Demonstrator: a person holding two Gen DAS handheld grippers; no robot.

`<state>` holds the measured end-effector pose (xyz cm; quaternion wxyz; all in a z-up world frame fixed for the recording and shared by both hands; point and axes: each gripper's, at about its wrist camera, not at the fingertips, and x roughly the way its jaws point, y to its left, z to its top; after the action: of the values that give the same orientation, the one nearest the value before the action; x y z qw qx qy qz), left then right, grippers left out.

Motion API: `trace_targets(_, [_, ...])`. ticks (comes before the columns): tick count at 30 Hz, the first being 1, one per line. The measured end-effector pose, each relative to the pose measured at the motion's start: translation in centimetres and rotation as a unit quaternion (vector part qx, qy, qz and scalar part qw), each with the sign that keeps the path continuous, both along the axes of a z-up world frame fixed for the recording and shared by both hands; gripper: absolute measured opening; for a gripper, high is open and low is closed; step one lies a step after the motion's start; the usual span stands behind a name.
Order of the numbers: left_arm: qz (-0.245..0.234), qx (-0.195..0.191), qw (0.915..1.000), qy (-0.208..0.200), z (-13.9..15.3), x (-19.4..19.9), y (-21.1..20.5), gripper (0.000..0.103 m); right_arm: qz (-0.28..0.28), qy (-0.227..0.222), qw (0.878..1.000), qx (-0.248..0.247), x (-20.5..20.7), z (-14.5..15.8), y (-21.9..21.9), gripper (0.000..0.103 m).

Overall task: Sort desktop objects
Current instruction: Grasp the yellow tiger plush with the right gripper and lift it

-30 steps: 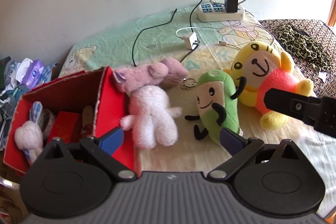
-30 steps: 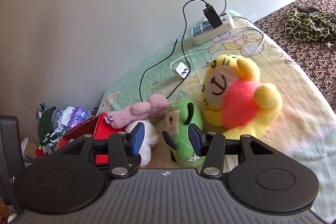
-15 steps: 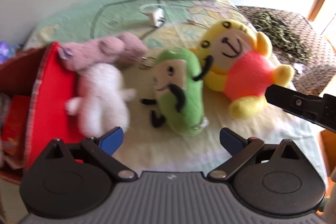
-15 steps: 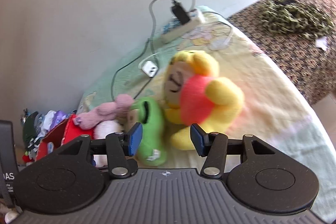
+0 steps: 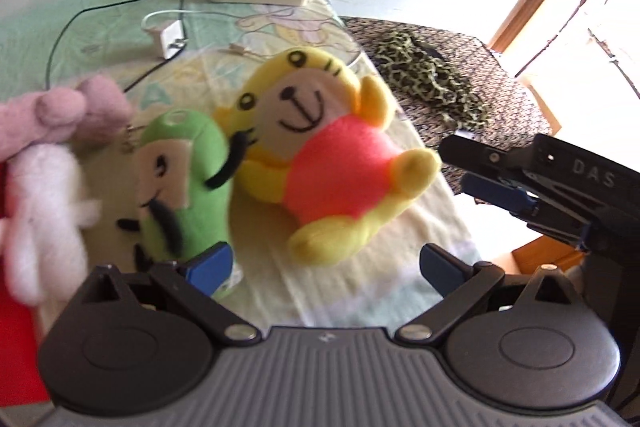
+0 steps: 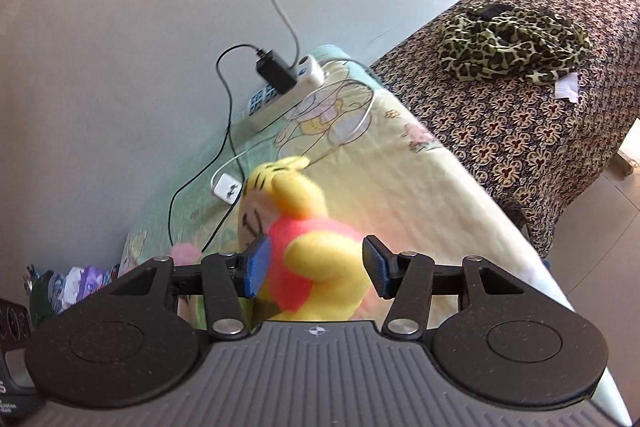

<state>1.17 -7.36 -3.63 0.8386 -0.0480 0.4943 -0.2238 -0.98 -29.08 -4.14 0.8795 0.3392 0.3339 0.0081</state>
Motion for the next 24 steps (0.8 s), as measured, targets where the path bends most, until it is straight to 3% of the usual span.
trace_targets(8, [-0.011, -0.086, 0.9952, 0.046, -2.2, 1.8, -1.4, 0.102, 0.004, 0.021, 0.998, 0.054, 2.8, -2.2, -1.9, 0.055])
trace_targets(13, [-0.008, -0.076, 0.9965, 0.034, -3.0, 2.8, -1.7, 0.102, 0.039, 0.034, 0.994, 0.097, 5.0, -3.9, -2.1, 0.057])
trace_targets(17, [0.000, -0.074, 0.9954, 0.061, -4.6, 4.2, -1.6, 0.102, 0.050, 0.047, 0.990, 0.125, 6.3, -5.2, -2.0, 0.057])
trace_targets(24, [-0.031, -0.035, 0.9988, 0.016, -4.8, 4.5, -3.7, 0.101, 0.073, 0.056, 0.987, 0.135, 8.0, -6.1, -1.4, 0.055])
